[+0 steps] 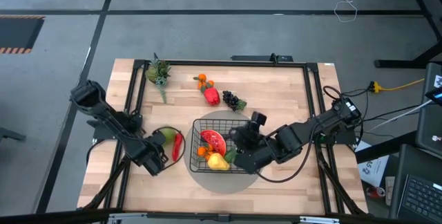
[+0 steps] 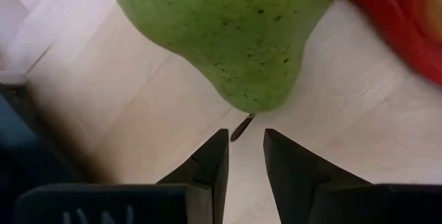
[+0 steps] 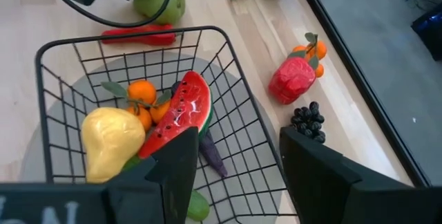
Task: Build produce basket
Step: Put the green pear into the black wire basket
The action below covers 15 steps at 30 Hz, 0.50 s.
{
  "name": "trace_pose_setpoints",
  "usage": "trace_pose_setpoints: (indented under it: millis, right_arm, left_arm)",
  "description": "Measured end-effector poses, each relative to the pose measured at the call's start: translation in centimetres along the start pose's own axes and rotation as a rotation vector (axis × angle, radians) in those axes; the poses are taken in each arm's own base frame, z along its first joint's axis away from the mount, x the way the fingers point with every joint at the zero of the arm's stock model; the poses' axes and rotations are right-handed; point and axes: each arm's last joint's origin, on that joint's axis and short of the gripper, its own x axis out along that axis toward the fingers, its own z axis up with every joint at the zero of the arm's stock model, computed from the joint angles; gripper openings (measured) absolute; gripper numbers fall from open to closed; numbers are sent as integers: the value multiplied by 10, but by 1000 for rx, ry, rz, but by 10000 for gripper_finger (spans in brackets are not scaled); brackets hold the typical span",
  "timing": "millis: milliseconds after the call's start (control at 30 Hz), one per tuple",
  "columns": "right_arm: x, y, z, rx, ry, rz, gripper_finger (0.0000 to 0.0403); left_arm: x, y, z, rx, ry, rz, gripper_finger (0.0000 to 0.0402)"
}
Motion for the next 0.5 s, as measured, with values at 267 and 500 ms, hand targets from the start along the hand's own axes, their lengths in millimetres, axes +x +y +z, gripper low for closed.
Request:
trace_pose_setpoints:
  millis: [267,500]
  right_arm:
    - [-2,2,-1,-4,-2,4,204]
    - [-2,2,-1,-5,-1,3,204]
  left_arm:
    - [9,-13,-3,-8,-3,-34,87]
    - [9,-13,-3,-14,-3,-41,87]
